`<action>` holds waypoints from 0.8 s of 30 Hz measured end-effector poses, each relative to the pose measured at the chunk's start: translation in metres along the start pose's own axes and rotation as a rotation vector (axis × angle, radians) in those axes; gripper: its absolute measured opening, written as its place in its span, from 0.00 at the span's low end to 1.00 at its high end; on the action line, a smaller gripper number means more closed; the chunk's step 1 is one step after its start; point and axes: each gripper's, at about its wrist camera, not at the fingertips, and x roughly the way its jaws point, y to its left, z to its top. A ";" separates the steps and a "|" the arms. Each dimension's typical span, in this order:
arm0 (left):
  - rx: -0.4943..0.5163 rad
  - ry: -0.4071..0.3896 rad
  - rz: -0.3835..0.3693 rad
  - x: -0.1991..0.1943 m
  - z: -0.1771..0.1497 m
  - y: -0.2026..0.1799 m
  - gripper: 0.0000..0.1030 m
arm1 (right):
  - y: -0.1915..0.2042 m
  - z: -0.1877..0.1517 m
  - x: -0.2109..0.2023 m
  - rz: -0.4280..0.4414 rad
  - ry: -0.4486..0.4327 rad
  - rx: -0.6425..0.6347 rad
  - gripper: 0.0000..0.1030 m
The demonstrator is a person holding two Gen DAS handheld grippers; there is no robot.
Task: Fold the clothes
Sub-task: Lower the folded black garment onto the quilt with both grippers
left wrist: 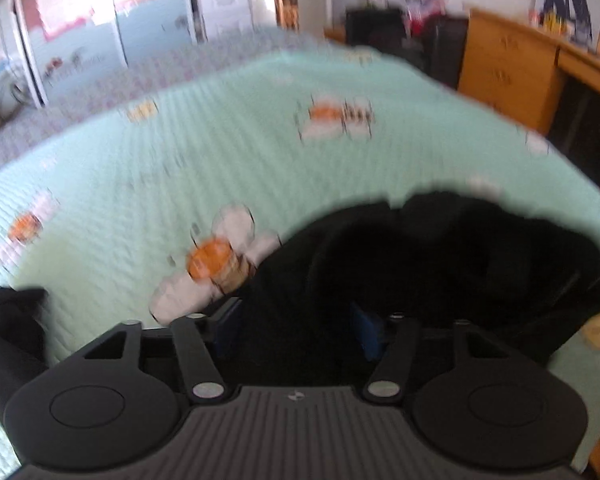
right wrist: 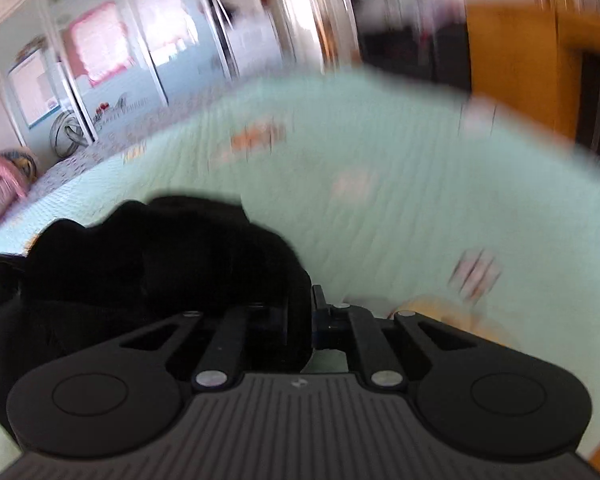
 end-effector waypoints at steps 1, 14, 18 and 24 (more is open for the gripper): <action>-0.015 0.024 -0.003 0.004 -0.004 0.001 0.26 | 0.005 0.005 -0.015 -0.007 -0.055 -0.044 0.10; -0.172 -0.507 0.128 -0.176 0.061 0.048 0.09 | 0.051 0.104 -0.130 0.328 -0.366 -0.121 0.10; -0.142 -0.613 0.168 -0.232 0.091 0.061 0.09 | 0.057 0.139 -0.139 0.498 -0.377 0.010 0.10; -0.074 -0.656 0.159 -0.263 0.109 0.049 0.09 | 0.057 0.159 -0.125 0.500 -0.280 0.064 0.11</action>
